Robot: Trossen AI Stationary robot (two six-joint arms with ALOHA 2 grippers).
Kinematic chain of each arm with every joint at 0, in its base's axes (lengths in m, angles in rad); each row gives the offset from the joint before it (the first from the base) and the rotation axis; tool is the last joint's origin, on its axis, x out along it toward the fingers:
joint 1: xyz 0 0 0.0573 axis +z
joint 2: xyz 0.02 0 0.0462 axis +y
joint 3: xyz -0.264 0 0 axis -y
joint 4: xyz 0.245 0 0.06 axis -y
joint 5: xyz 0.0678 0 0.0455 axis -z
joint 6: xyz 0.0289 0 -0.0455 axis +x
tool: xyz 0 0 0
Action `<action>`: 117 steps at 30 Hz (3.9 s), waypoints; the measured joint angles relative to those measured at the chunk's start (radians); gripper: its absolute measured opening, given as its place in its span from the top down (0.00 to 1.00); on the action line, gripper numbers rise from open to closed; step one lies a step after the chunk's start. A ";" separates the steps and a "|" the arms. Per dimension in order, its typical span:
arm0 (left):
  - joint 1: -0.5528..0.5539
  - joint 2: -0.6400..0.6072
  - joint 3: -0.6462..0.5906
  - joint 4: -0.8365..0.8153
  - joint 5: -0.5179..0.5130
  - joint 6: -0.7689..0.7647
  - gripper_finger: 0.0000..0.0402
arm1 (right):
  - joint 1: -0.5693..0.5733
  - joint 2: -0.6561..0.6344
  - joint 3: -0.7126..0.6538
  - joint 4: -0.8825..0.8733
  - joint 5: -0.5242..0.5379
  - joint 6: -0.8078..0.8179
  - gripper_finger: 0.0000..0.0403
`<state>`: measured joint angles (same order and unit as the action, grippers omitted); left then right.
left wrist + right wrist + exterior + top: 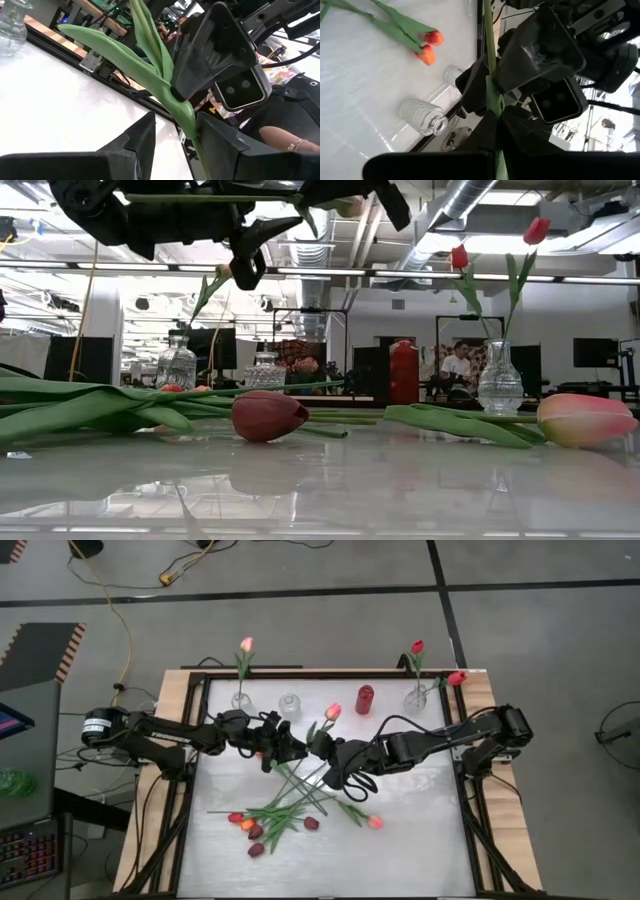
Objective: Sort flowers into vase by color
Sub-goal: Put the white-pink flower into the left transparent vase
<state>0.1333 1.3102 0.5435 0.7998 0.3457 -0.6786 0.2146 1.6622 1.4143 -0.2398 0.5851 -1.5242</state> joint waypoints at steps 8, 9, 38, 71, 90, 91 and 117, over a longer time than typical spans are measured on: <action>0.000 0.000 0.000 0.004 0.011 0.013 0.69 | 0.000 0.000 0.000 0.009 -0.008 -0.071 0.90; 0.000 0.000 0.000 0.004 0.010 0.015 0.70 | 0.000 0.000 0.000 0.009 -0.008 -0.072 0.90; 0.000 0.000 0.000 0.004 0.005 0.020 0.98 | 0.000 0.000 0.000 0.020 -0.012 -0.002 0.49; 0.179 -0.261 -0.001 -0.025 -0.346 0.538 0.98 | -0.075 -0.333 -0.018 -0.350 -0.100 1.089 0.44; 0.350 -0.715 -0.248 -0.084 -0.732 0.848 0.99 | -0.127 -0.412 -0.471 0.094 -0.119 1.335 0.44; 0.368 -0.718 -0.267 -0.057 -0.730 0.858 0.99 | -0.127 -0.405 -0.487 0.122 -0.119 1.347 0.44; 0.551 -0.654 -0.353 0.044 -0.619 0.850 0.99 | -0.132 -0.120 -0.574 0.412 -0.117 1.429 0.44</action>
<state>0.6842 0.6562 0.1909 0.8441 -0.2732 0.1715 0.0822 1.5419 0.8406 0.1720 0.4681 -0.0950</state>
